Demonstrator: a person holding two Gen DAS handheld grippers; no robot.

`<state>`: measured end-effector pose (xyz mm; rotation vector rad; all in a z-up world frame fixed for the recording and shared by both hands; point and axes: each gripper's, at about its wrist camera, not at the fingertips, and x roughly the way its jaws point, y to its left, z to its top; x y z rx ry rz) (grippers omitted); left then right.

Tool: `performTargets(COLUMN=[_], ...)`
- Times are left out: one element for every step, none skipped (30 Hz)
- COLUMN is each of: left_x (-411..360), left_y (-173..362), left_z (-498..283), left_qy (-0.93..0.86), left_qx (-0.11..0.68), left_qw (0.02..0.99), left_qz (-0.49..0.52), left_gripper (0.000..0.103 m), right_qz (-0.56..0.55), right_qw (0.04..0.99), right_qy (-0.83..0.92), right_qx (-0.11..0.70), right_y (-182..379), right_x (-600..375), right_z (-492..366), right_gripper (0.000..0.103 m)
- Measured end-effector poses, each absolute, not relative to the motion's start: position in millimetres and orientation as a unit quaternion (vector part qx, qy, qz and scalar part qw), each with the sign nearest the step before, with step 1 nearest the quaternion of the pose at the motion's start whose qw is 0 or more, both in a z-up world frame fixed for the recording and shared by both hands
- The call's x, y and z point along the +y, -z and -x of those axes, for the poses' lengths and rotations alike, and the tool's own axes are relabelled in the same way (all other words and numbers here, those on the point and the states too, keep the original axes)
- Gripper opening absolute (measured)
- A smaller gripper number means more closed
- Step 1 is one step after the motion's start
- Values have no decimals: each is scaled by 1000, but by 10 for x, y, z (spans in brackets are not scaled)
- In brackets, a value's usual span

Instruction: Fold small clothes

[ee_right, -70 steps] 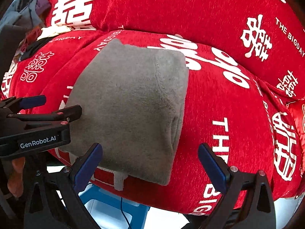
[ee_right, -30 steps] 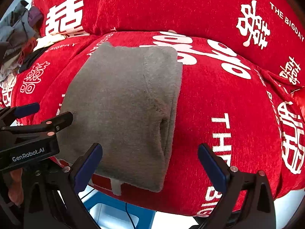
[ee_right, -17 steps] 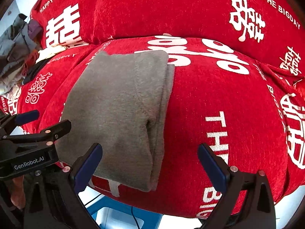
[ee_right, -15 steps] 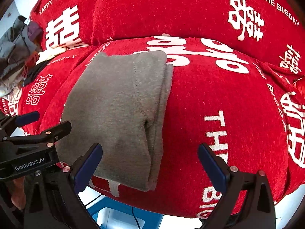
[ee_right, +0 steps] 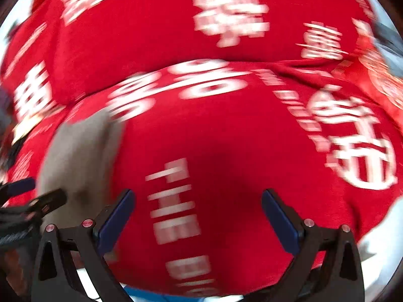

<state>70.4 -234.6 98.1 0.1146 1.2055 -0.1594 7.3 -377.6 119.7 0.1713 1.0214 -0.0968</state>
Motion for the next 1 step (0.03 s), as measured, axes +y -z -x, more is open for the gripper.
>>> performTargets(left_x=[-2610], left_y=[-999], left_z=[-764], left_qy=[98], left_qx=[563], left_qw=[818], left_qz=[-65], left_gripper=[92], right_qz=[-90], right_qw=[868], right_qy=[74], right_qx=[483], right_y=[-1211], right_x=[-4027], right_z=[-79], right_gripper=[101])
